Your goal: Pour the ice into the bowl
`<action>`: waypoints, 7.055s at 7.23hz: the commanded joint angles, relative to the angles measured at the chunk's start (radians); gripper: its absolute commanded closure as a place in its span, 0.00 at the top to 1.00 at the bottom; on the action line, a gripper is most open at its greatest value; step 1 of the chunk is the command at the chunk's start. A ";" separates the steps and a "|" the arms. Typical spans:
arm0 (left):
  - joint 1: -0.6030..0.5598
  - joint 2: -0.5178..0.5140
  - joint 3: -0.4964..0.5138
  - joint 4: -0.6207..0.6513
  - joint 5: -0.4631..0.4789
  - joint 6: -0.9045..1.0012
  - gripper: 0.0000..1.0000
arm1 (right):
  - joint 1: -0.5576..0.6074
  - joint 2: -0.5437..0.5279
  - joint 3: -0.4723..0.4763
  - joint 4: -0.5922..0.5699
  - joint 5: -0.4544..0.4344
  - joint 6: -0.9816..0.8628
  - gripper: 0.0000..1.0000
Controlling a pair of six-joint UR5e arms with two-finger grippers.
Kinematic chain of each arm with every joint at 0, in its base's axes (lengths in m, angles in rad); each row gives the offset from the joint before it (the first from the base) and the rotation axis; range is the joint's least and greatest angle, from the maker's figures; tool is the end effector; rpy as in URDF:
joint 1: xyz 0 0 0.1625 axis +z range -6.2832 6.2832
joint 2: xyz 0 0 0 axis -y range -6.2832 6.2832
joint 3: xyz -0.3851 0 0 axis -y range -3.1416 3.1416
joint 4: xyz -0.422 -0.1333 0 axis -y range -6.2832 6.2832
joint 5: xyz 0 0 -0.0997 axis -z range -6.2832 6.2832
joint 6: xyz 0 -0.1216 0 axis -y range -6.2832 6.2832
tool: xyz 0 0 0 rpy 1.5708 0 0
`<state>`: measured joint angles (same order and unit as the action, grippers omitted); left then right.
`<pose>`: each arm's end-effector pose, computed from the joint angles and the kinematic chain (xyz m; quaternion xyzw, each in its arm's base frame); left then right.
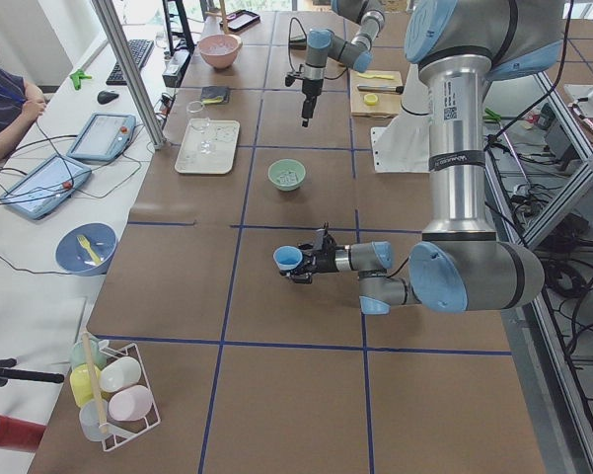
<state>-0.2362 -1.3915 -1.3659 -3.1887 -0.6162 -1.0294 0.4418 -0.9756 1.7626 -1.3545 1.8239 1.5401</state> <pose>0.3557 -0.3248 0.6288 0.5415 0.3334 -0.1525 0.7565 -0.5587 -0.3780 0.1617 0.0041 -0.4897 0.1181 0.8639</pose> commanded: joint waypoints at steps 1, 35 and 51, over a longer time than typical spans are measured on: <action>0.000 0.000 0.001 0.001 -0.002 0.002 0.99 | 0.000 0.000 -0.003 0.000 0.000 0.000 1.00; -0.309 0.451 -0.659 0.250 -0.917 -0.070 1.00 | -0.016 0.462 -0.530 0.051 -0.014 -0.014 0.00; -1.060 -0.236 -0.478 1.356 -1.519 0.847 1.00 | 0.611 -0.617 0.072 -0.020 0.327 -0.930 0.00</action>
<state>-1.2911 -1.6300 -1.8473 -1.8348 -2.1330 -0.1817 1.0408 -1.4873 1.8485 -1.4281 2.1479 0.6322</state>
